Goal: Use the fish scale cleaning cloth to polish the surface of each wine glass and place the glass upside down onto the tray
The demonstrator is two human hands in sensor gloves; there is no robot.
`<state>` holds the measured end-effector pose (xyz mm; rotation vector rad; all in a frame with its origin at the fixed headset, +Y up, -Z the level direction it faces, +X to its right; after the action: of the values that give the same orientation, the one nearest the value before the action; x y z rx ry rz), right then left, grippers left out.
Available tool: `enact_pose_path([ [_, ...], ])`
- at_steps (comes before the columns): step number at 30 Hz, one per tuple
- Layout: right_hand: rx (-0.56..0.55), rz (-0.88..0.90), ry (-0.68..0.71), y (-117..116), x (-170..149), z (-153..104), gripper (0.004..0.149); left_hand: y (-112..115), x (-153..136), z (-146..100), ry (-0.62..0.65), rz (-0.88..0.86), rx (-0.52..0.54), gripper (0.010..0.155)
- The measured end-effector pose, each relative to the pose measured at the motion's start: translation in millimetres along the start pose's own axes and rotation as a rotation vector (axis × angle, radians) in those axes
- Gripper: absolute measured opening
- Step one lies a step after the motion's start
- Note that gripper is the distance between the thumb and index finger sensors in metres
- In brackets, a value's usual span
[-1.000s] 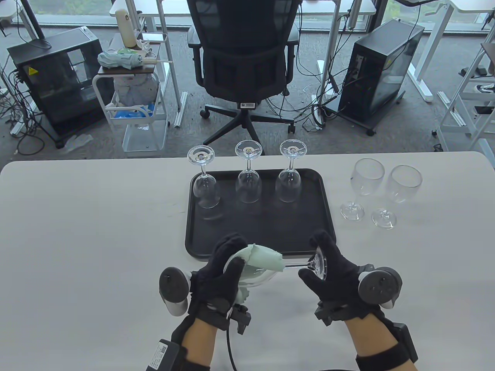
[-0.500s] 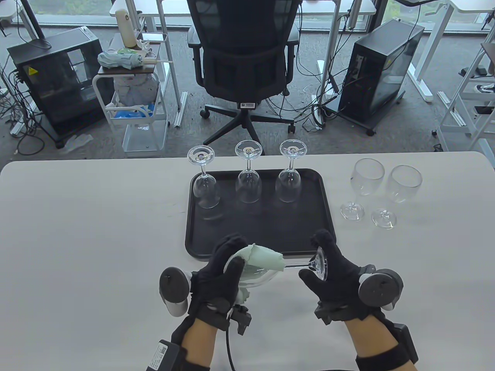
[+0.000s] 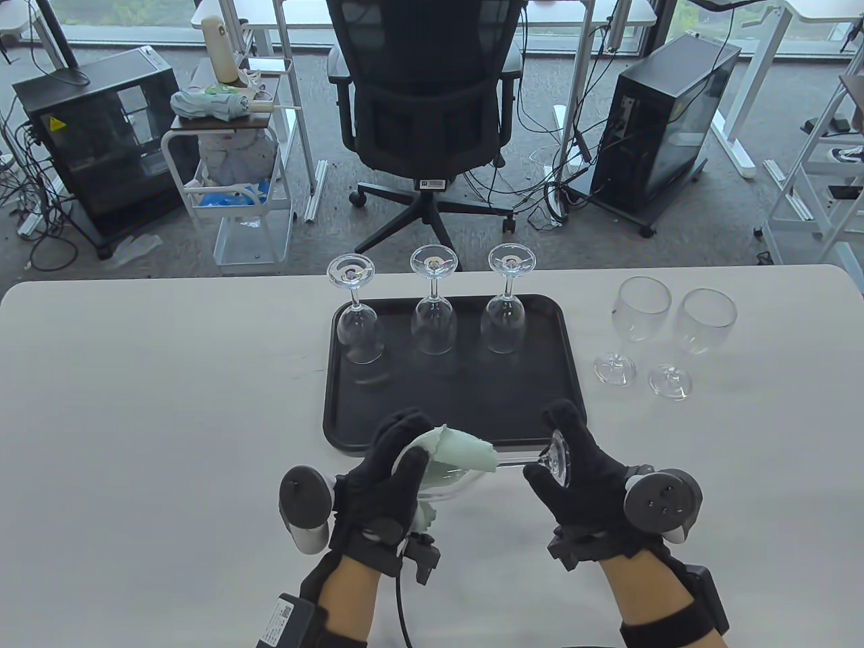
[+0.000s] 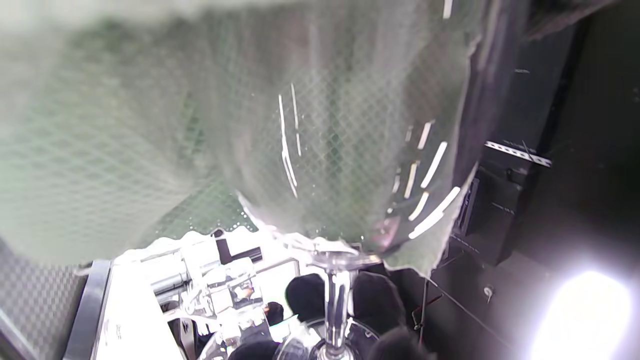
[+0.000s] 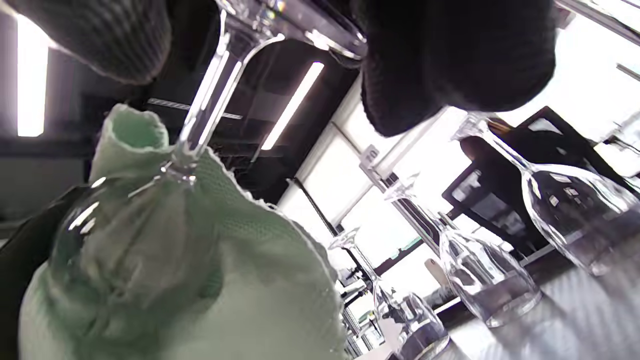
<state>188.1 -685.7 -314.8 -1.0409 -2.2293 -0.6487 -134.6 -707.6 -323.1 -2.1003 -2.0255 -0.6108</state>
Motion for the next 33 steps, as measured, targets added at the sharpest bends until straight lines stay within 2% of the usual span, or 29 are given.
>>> enact_pose_path([
  [2,-0.063,-0.073,0.058,1.9,3.1,-1.1,0.093,1.9,-1.7,-0.4,-0.005,-0.036,-0.017,0.059],
  [4,-0.093,0.058,-0.024,2.2,-1.3,-1.7,0.085,4.7,-1.9,-0.9,0.001,-0.031,-0.006,0.059],
  [5,-0.079,0.184,-0.121,1.0,-6.5,-1.6,0.079,7.1,-1.6,-1.4,0.002,-0.033,-0.012,0.059],
  [7,-0.052,0.307,-0.267,-0.2,-15.3,-3.0,0.077,9.9,-0.7,-1.8,0.015,-0.015,-0.012,0.06],
  [9,-0.029,0.368,-0.363,-1.3,-22.2,-4.6,0.078,9.7,-0.3,-0.8,0.013,0.007,-0.023,0.06],
  [11,-0.073,0.382,-0.419,2.0,-26.5,-4.6,0.082,6.2,0.9,0.0,-0.009,-0.005,-0.03,0.06],
  [14,-0.129,0.455,-0.493,19.1,-27.9,-4.6,0.082,-5.1,10.0,-0.6,0.005,0.009,0.049,0.057],
  [16,-0.178,0.351,-0.473,39.7,-18.4,-1.1,0.083,-10.7,13.1,-1.3,0.015,-0.008,0.071,0.056],
  [17,-0.209,0.217,-0.457,51.4,-8.9,1.9,0.082,-13.4,13.4,-1.9,0.011,-0.023,0.088,0.056],
  [19,-0.223,-0.04,-0.378,60.1,3.6,13.1,0.081,-17.7,12.4,-2.3,0.008,-0.032,0.098,0.056],
  [21,-0.202,-0.217,-0.29,54.3,9.6,28.8,0.079,-21.0,10.0,-2.2,-0.002,-0.039,0.108,0.056],
  [24,-0.045,-0.551,-0.213,26.4,4.5,55.8,0.077,-25.1,3.6,-2.2,-0.023,-0.05,0.112,0.056],
  [30,0.115,-0.715,-0.264,-11.1,-16.0,83.5,0.073,-26.2,0.0,-1.5,-0.034,-0.072,0.113,0.056],
  [32,0.138,-0.749,-0.307,-16.3,-20.8,88.8,0.073,-25.2,0.1,-1.3,-0.035,-0.073,0.107,0.056],
  [33,0.14,-0.709,-0.32,-18.5,-23.1,93.8,0.073,-24.5,-0.1,-1.1,-0.036,-0.07,0.106,0.056],
])
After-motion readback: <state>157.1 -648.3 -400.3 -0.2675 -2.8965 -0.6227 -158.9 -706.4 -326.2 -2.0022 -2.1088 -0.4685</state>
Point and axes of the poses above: the tracker on the back of each hand, its own x axis roughly to the thumb side, its own z axis roughly from the wrist to the fingertips, y = z × x, the point moved 1 cm from there along z, roughly from the wrist to the fingertips, and after that the axes turned 3 degrees about -y, right-handed, at the moved point
